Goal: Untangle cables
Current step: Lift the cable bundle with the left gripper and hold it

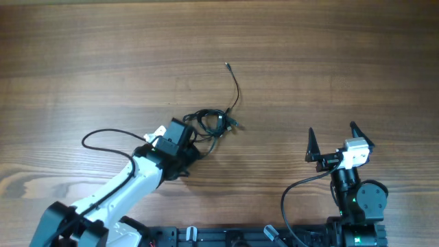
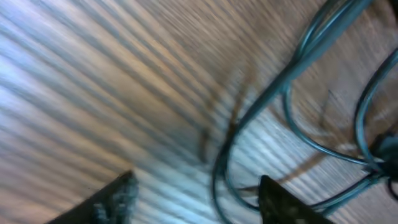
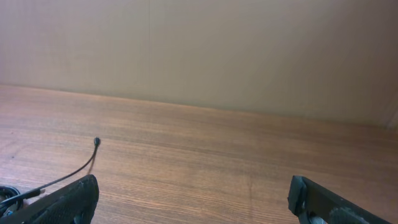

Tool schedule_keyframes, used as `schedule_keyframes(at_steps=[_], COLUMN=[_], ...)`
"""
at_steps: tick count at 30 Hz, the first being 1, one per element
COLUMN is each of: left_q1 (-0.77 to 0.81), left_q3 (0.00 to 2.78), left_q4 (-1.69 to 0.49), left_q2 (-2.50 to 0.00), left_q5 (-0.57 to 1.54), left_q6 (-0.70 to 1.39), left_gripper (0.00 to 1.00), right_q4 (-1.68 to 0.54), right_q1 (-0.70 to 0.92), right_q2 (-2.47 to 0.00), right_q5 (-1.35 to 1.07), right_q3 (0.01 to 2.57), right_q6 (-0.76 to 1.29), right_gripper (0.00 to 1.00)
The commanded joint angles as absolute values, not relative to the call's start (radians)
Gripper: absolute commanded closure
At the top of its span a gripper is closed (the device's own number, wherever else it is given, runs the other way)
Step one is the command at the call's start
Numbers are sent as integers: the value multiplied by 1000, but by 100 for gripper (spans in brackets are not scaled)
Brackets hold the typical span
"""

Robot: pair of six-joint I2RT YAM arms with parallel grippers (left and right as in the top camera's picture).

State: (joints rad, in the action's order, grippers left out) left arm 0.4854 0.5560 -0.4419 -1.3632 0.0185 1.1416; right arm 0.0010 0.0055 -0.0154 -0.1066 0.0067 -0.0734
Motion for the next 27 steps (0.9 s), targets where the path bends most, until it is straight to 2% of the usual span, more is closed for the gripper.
schedule_keyframes(at_steps=[1, 6, 12, 17, 23, 24, 27], left_q1=[489, 479, 405, 399, 399, 399, 402], left_q3=[555, 564, 744, 802, 802, 802, 802], left_q4=[-419, -430, -600, -595, -595, -594, -577], left_q2=[-1388, -1380, -1271, -1164, -1155, -1155, -1155], left_q5=[86, 81, 68, 67, 102, 115, 131], left_q6=[1193, 1145, 1009, 995, 1039, 1055, 1062], left_gripper=[59, 96, 96, 96, 96, 96, 96], right_q4=[6, 6, 6, 6, 17, 26, 33], right_q1=[2, 2, 2, 2, 2, 2, 2], right_q2=[-4, -4, -4, -4, -4, -4, -4], right_q5=[-93, -93, -93, -93, -67, -85, -370], right_q3=[5, 5, 5, 5, 5, 5, 5], right_q6=[-78, -78, -79, -78, -122, -109, 102], right_gripper=[0, 0, 0, 0, 0, 0, 0])
